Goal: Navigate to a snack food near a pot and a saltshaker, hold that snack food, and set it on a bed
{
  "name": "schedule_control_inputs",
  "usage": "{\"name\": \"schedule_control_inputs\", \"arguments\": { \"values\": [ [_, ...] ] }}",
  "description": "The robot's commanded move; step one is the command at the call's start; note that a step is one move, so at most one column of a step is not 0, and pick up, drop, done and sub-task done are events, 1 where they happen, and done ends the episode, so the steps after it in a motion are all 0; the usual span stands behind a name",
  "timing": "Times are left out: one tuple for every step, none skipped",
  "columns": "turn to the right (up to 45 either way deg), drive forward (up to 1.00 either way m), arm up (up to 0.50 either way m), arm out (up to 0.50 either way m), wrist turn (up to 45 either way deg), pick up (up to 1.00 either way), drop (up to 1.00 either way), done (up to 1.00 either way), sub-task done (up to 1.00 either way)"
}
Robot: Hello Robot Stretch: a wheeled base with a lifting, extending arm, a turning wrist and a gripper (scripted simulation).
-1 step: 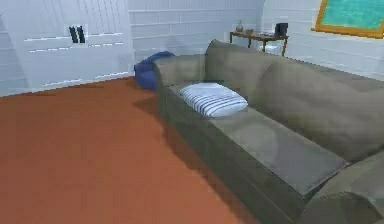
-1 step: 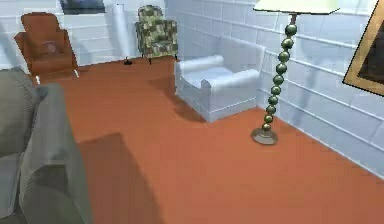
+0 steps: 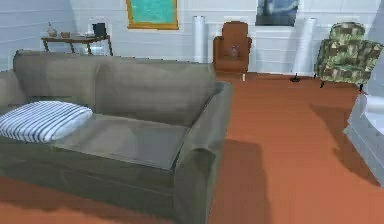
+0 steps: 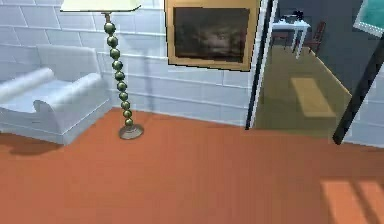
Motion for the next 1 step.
{"name": "schedule_control_inputs", "arguments": {
  "values": [
    [45.0,0.0,0.0,0.0,0.0,0.0,0.0,0.0,0.0]
  ]
}}
